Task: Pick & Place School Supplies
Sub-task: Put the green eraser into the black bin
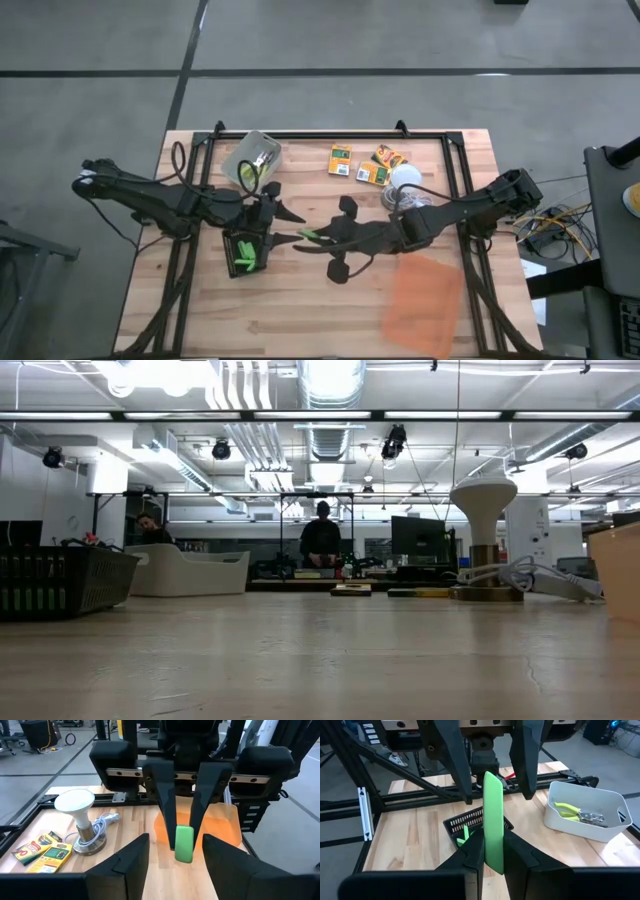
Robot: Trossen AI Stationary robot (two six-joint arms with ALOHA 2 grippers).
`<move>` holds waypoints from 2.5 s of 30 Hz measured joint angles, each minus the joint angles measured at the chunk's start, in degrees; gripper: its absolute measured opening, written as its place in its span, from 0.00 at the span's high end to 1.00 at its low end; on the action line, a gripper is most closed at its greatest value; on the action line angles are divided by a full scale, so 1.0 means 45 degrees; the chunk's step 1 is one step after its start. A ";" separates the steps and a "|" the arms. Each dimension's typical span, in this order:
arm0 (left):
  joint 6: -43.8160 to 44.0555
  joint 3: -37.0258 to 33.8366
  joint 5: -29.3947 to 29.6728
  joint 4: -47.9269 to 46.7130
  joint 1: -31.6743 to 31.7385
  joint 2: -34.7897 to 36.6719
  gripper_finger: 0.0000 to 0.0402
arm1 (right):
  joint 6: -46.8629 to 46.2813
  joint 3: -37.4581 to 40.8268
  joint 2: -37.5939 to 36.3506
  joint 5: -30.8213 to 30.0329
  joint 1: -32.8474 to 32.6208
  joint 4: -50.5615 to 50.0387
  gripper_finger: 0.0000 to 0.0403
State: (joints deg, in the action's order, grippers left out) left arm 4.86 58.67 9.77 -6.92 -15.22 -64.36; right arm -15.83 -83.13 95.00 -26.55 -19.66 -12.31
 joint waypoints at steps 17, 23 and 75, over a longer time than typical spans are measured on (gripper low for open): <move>-0.0393 0.0000 -0.0672 0.0014 0.0030 0.0000 0.82 | 0.0297 0.0000 0.0005 0.0527 0.0024 0.0297 0.89; -0.0392 0.0000 -0.0677 0.0004 0.0030 0.0000 0.89 | 0.0285 0.0000 0.0005 0.0540 0.0053 0.0279 0.89; -0.0553 0.0000 0.0106 -0.0483 0.0034 0.0018 0.89 | -0.0152 0.0000 0.0005 0.0555 0.0040 0.0245 0.29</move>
State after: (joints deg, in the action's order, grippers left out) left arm 2.37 58.67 10.24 -9.09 -15.07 -64.28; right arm -16.51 -83.13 95.02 -24.05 -19.48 -11.20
